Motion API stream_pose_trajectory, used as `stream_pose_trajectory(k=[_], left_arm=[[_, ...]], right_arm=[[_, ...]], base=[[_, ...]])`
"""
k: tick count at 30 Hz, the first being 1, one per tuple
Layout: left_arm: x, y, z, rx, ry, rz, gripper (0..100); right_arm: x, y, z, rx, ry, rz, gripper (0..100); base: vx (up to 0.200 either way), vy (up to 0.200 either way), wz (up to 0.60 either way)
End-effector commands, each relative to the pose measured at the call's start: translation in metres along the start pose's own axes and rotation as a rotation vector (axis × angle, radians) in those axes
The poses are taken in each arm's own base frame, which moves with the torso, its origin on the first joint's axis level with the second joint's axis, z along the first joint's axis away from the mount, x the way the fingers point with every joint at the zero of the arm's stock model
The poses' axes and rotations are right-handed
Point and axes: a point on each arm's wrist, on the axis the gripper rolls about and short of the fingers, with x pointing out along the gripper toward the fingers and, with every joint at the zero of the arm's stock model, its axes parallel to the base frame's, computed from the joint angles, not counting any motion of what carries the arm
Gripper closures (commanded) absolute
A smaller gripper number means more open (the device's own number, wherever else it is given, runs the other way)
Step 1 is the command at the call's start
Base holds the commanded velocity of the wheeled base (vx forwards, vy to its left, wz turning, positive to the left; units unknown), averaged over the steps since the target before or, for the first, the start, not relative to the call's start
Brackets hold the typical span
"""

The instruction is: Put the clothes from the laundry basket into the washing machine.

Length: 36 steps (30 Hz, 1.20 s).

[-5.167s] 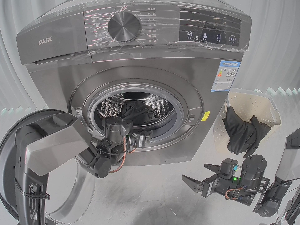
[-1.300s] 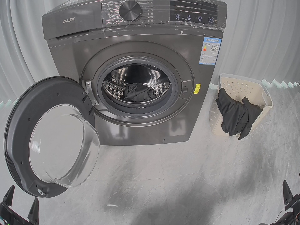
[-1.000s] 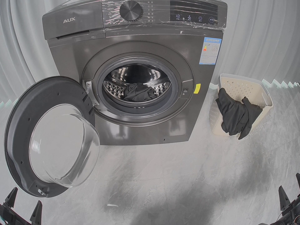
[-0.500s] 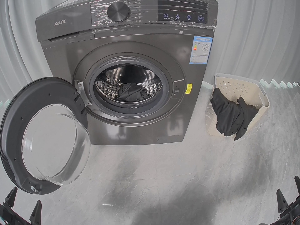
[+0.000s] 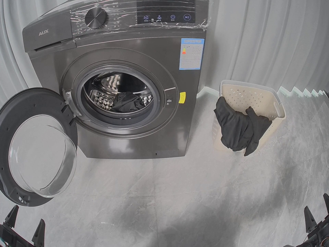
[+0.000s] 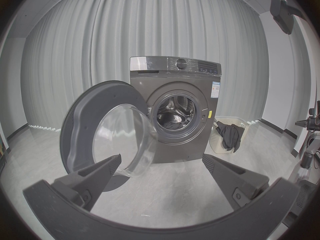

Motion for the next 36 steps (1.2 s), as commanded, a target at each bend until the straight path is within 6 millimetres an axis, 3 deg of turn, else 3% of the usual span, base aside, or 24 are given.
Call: stream_pose_trajectory(k=[1,11,17,24,31,36], left_arm=[[0.0003,0.0000,-0.0053,-0.002,0.006,0.001,0],[0.0003,0.0001,-0.0053,-0.002,0.006,0.002,0],[0.0003,0.0001,-0.0053,-0.008,0.006,0.005,0],[0.0002,0.0005,-0.0047,-0.033,0.002,0.019,0],[0.0002,0.0005,-0.0047,-0.034,0.002,0.019,0],[0.0002,0.0005,-0.0047,-0.034,0.002,0.019,0]], right_arm=[[0.0005,0.0000,-0.0051,-0.001,0.008,0.001,0],[0.0005,0.0000,-0.0051,-0.001,0.008,0.001,0],[0.0005,0.0001,-0.0053,-0.004,0.009,0.002,0],[0.0007,-0.0002,-0.0052,0.001,0.011,-0.010,0],[0.0007,-0.0002,-0.0051,-0.001,0.009,-0.010,0],[0.0007,-0.0002,-0.0051,-0.001,0.009,-0.008,0]], base=[[0.000,0.000,0.00],[0.000,0.000,0.00],[0.000,-0.200,0.00],[0.000,0.000,0.00],[0.000,0.000,0.60],[0.000,0.000,0.00]])
